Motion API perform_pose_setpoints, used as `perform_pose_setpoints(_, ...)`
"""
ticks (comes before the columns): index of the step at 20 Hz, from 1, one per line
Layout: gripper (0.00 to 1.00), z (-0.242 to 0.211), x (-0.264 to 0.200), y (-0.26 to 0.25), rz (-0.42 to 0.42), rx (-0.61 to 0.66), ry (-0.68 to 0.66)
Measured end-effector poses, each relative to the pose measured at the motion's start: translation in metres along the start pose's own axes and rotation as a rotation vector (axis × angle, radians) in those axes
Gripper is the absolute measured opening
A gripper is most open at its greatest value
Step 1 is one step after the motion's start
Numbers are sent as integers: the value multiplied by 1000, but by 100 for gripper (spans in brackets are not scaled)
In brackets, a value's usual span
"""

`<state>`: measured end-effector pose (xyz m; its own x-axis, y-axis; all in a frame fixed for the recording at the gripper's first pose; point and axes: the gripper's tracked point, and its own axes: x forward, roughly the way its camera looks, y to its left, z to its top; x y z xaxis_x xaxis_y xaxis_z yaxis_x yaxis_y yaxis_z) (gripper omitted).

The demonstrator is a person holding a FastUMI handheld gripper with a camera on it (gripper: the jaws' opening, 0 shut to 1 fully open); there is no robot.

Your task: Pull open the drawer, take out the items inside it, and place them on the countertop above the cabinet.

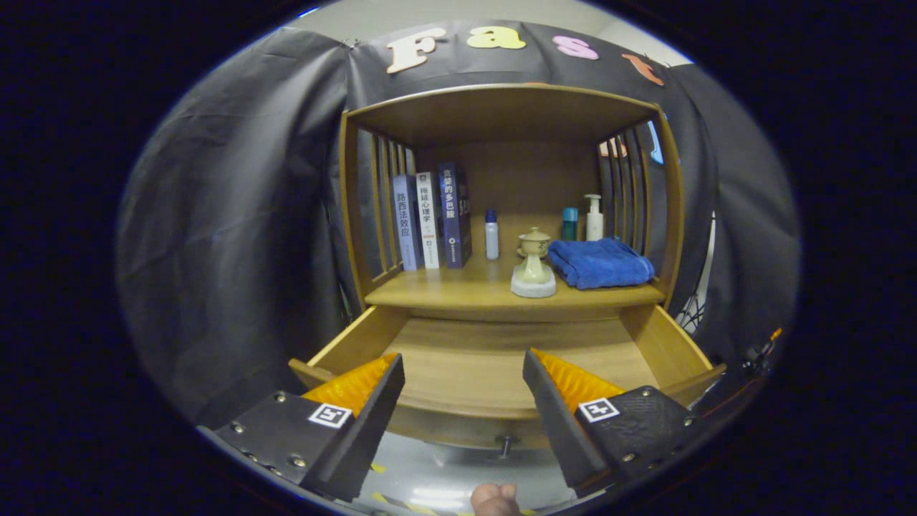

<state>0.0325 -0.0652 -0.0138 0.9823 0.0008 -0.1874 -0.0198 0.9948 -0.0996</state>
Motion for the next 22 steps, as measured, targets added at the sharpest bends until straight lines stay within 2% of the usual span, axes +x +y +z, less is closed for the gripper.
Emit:
perform_pose_setpoints(5, 99, -11, -29, 0, -17, 41, -28)
perform_pose_setpoints(11, 99, -35, -48, 14, 3, -8, -111)
perform_pose_setpoints(14, 99, -57, -55, 6, -34, -16, -126)
perform_pose_setpoints(22, 99, -97, -29, -15, -98, -26, -56)
